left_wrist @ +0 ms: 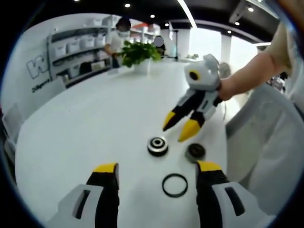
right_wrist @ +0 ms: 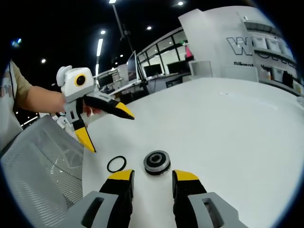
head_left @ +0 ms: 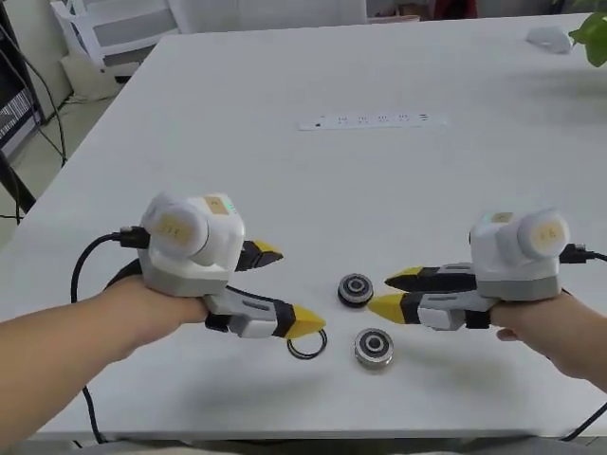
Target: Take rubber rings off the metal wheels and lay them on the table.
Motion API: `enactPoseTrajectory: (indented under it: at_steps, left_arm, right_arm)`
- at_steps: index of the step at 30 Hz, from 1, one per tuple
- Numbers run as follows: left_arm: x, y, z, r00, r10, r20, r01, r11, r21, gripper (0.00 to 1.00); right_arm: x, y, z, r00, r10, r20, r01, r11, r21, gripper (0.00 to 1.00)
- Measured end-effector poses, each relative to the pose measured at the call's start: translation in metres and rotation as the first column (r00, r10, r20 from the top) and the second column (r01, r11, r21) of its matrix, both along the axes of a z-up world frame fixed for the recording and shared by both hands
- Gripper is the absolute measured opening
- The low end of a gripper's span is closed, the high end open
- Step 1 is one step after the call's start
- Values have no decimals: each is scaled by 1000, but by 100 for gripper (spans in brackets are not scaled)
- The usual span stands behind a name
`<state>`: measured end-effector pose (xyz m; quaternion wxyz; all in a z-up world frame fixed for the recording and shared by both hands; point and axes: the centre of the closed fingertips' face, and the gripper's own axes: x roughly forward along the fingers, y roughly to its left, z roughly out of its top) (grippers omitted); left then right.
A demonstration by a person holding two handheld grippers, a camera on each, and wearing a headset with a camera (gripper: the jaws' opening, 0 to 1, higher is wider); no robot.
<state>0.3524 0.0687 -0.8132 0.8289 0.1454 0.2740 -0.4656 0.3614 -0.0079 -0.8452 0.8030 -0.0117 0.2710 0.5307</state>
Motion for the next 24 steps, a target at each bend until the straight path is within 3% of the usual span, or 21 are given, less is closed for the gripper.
enactPoseTrajectory:
  at_steps: [24]
  left_arm:
    - [12, -23, -15, 1000, -7, -20, 6, 1000, -6, 57]
  right_arm:
    - [4, 7, -12, 1000, -2, 4, 2, 1000, -4, 27]
